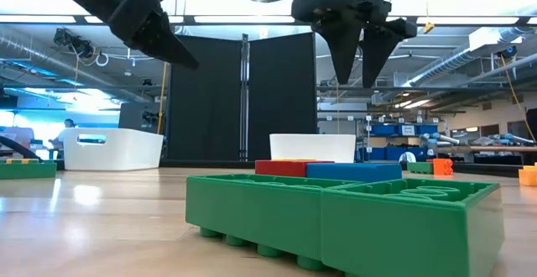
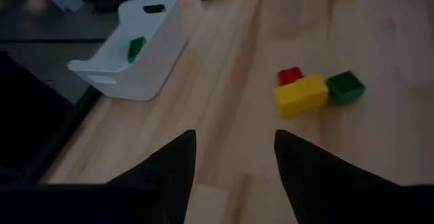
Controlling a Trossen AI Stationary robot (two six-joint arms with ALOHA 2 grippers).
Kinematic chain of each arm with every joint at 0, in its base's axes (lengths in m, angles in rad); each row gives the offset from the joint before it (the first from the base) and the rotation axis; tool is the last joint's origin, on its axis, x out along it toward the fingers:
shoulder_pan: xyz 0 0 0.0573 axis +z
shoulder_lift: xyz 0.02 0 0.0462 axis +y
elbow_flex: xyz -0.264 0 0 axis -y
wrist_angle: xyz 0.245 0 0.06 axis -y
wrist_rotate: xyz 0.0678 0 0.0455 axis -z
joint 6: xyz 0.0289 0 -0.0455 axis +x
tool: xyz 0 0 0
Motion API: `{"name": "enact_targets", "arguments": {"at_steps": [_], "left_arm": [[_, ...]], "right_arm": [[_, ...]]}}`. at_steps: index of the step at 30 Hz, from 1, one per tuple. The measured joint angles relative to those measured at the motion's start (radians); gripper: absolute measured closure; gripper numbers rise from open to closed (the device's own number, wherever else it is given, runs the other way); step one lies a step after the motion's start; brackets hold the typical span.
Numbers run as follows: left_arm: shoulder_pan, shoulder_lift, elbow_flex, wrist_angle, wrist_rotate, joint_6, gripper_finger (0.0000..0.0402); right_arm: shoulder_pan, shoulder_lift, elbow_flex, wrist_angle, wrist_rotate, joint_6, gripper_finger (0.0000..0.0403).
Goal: Sort blocks by size
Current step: Put the green 8 stud game piece into the top right white bin
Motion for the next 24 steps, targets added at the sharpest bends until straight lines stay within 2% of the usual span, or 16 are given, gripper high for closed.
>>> {"name": "enact_targets", "arguments": {"at_steps": [5, 11, 16, 24], "left_arm": [[0.017, -0.001, 0.0, -0.013, 0.011, 0.049, 0.0193], [0.047, -0.006, 0.0, -0.023, 0.044, 0.087, 0.0193], [0.055, -0.006, 0.0, -0.008, 0.083, 0.085, 0.0193], [0.05, -0.006, 0.0, -0.007, 0.09, -0.032, 0.0193]], "right_arm": [[0.053, 0.008, -0.001, 0.021, -0.02, 0.118, 0.0167], [0.143, 0.025, -0.004, 0.026, 0.024, 0.286, 0.0167], [0.191, 0.023, -0.005, 0.041, 0.072, 0.364, 0.0167], [0.257, 0.022, -0.005, 0.042, 0.074, 0.312, 0.0164]]}}
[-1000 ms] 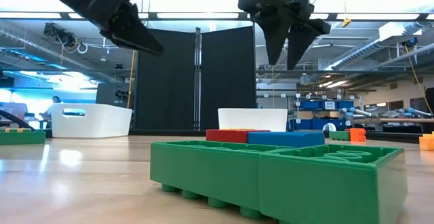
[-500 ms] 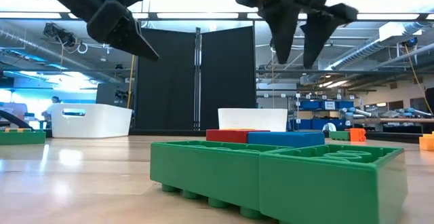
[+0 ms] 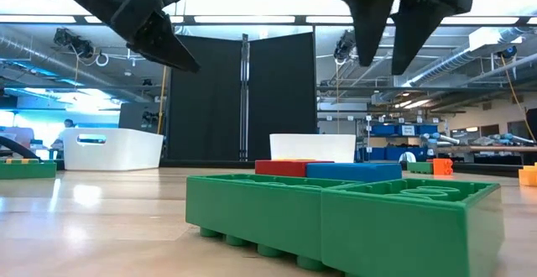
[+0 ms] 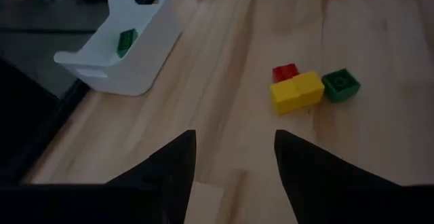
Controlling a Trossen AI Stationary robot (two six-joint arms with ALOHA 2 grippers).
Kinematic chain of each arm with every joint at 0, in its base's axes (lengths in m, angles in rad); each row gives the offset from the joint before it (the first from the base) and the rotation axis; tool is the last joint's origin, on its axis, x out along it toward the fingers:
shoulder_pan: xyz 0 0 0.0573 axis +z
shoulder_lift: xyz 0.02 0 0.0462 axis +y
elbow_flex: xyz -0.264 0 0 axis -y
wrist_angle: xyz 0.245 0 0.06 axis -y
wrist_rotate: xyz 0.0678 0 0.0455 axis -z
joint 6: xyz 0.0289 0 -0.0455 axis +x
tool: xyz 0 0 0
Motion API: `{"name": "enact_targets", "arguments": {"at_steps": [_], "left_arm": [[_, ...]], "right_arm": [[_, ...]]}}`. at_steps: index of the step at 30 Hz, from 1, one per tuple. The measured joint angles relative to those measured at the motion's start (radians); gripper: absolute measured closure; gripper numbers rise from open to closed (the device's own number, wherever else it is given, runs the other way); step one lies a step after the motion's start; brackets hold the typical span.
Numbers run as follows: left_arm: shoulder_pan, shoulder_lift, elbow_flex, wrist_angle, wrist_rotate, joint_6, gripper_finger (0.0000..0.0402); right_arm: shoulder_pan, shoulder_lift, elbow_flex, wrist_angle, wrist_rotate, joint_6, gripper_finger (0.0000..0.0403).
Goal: Sort blocks by size
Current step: Put the green 8 stud game piece into the top right white bin
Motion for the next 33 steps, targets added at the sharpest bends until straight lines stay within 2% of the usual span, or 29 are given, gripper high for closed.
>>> {"name": "enact_targets", "arguments": {"at_steps": [6, 14, 16, 21, 29, 33], "left_arm": [[0.0, 0.0, 0.0, -0.001, 0.026, -0.076, 0.0193], [0.0, 0.0, 0.0, 0.057, 0.026, -0.073, 0.0193], [0.0, 0.0, 0.0, 0.089, 0.026, -0.073, 0.0193], [0.0, 0.0, 0.0, 0.148, 0.026, -0.08, 0.0193], [0.0, 0.0, 0.0, 0.175, 0.038, -0.098, 0.0193], [0.0, 0.0, 0.0, 0.175, 0.04, -0.126, 0.0193]], "right_arm": [[0.049, 0.0, 0.0, -0.002, 0.001, 0.006, 0.013], [0.13, 0.0, -0.001, 0.0, 0.057, 0.012, 0.0022], [0.15, 0.0, -0.001, 0.002, 0.079, 0.038, 0.0008], [0.195, 0.0, -0.004, 0.019, 0.1, 0.071, 0.0027], [0.235, 0.002, -0.154, 0.404, 0.009, -0.046, 0.0046], [0.238, 0.002, -0.224, 0.481, -0.035, -0.052, 0.0051]]}}
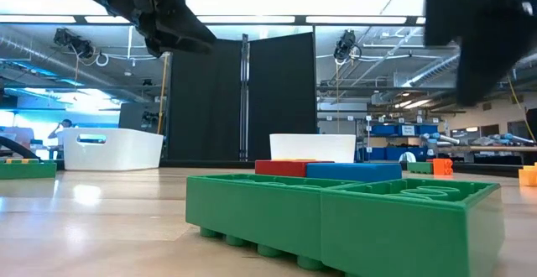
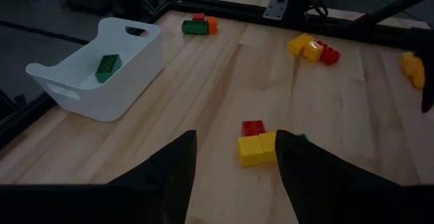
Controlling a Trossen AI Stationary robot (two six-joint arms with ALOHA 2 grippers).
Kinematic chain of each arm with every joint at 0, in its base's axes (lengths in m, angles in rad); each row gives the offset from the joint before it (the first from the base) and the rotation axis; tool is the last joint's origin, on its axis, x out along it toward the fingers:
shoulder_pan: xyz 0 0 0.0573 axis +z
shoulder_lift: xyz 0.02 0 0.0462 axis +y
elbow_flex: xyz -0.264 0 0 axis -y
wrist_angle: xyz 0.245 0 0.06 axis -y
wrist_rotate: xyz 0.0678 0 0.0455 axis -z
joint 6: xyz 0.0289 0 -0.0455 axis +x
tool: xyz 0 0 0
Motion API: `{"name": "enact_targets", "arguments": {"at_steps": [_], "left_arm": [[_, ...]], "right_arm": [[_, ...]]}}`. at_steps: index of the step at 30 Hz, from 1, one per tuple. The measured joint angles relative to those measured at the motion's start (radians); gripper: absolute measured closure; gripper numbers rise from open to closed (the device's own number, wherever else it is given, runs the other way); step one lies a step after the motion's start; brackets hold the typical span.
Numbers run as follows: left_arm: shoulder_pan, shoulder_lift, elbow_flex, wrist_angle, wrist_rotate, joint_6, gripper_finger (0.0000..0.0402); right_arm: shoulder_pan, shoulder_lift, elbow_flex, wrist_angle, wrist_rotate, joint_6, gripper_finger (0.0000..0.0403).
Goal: Sort blocks by size
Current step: Put the green 8 stud game piece into the top right white bin
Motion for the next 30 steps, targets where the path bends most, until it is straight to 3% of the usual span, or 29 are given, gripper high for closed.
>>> {"name": "enact_targets", "arguments": {"at_steps": [8, 21, 25, 30], "left_arm": [[0.0, 0.0, 0.0, 0.002, 0.0, 0.003, 0.0193], [0.0, 0.001, 0.0, 0.003, 0.0, -0.001, 0.0193], [0.0, 0.001, 0.0, 0.002, 0.0, -0.002, 0.0193], [0.0, 0.001, 0.0, 0.001, 0.0, -0.002, 0.0193]], "right_arm": [[-0.011, 0.022, -0.096, 0.135, -0.053, -0.006, 0.0065], [-0.039, 0.269, 0.133, 0.005, -0.131, -0.097, 0.0067], [-0.042, 0.273, 0.174, -0.082, -0.141, -0.114, 0.007], [-0.042, 0.207, 0.198, -0.095, -0.063, -0.107, 0.0077]]}}
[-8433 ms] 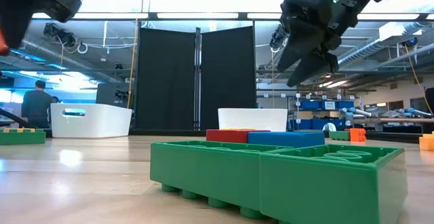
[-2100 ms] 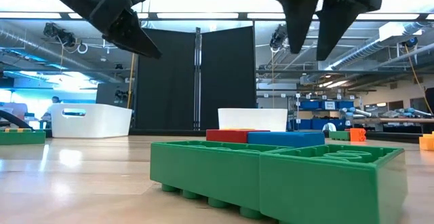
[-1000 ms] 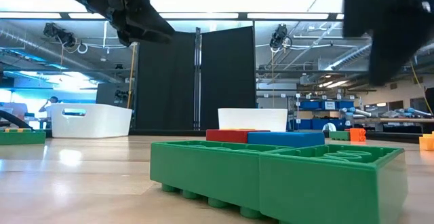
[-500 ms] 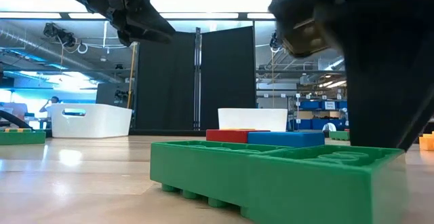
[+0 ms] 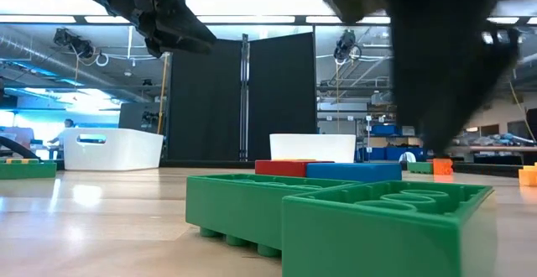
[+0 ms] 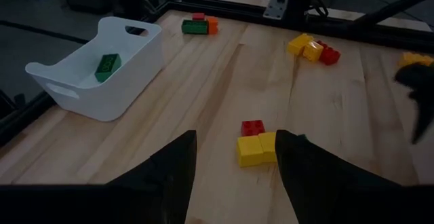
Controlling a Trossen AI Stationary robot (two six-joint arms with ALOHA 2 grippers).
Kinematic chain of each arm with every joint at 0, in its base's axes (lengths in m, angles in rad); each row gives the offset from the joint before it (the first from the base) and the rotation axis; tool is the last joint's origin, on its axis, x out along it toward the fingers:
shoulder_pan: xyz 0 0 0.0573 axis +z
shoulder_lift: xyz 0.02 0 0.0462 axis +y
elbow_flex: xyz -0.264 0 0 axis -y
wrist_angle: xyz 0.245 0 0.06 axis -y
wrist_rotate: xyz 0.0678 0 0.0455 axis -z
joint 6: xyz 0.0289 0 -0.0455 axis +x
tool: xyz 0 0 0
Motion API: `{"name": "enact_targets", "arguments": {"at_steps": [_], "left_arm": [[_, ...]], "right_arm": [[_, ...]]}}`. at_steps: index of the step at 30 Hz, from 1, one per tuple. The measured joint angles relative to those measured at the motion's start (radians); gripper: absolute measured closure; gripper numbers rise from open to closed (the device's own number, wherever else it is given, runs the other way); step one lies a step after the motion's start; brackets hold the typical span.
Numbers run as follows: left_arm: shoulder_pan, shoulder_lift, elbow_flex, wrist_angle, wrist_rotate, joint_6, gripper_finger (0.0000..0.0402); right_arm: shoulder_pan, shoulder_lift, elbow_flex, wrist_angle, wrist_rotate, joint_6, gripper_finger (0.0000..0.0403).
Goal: Sort blocks by size
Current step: Put the green 8 stud game piece into the top right white bin
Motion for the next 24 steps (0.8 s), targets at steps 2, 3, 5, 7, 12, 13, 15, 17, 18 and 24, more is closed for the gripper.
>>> {"name": "enact_targets", "arguments": {"at_steps": [2, 3, 5, 7, 12, 13, 15, 17, 18, 24], "left_arm": [[0.0, 0.0, 0.0, 0.0, 0.0, 0.0, 0.0193], [0.0, 0.0, 0.0, -0.001, 0.0, 0.0, 0.0193], [0.0, 0.0, 0.0, -0.001, 0.0, 0.0, 0.0193], [0.0, 0.0, 0.0, -0.001, 0.0, 0.0, 0.0193], [0.0, 0.001, 0.0, -0.001, 0.0, 0.0, 0.0193], [0.0, 0.0, 0.0, -0.001, 0.0, -0.001, 0.0193], [0.0, 0.001, 0.0, -0.001, 0.0, -0.001, 0.0193], [0.0, 0.001, 0.0, 0.0, 0.0, -0.001, 0.0193], [0.0, 0.001, 0.0, 0.0, 0.0, -0.001, 0.0193], [0.0, 0.001, 0.0, -0.001, 0.0, -0.001, 0.0193]], "right_arm": [[-0.003, -0.018, 0.0, 0.017, 0.007, -0.002, 0.0078], [-0.004, -0.016, 0.0, 0.04, 0.007, -0.009, 0.0078], [-0.005, -0.007, -0.003, 0.048, 0.007, -0.023, 0.0078], [-0.009, 0.003, -0.003, 0.068, 0.003, -0.028, 0.0078], [-0.013, 0.028, -0.002, 0.138, -0.088, -0.048, 0.0078], [-0.013, 0.037, -0.002, 0.143, -0.096, -0.048, 0.0078], [-0.013, 0.042, -0.002, 0.165, -0.109, -0.046, 0.0078], [-0.013, 0.046, -0.002, 0.155, -0.113, -0.046, 0.0078], [-0.013, 0.047, -0.002, 0.156, -0.115, -0.045, 0.0078], [-0.022, 0.05, -0.001, 0.111, -0.139, -0.041, 0.0078]]}}
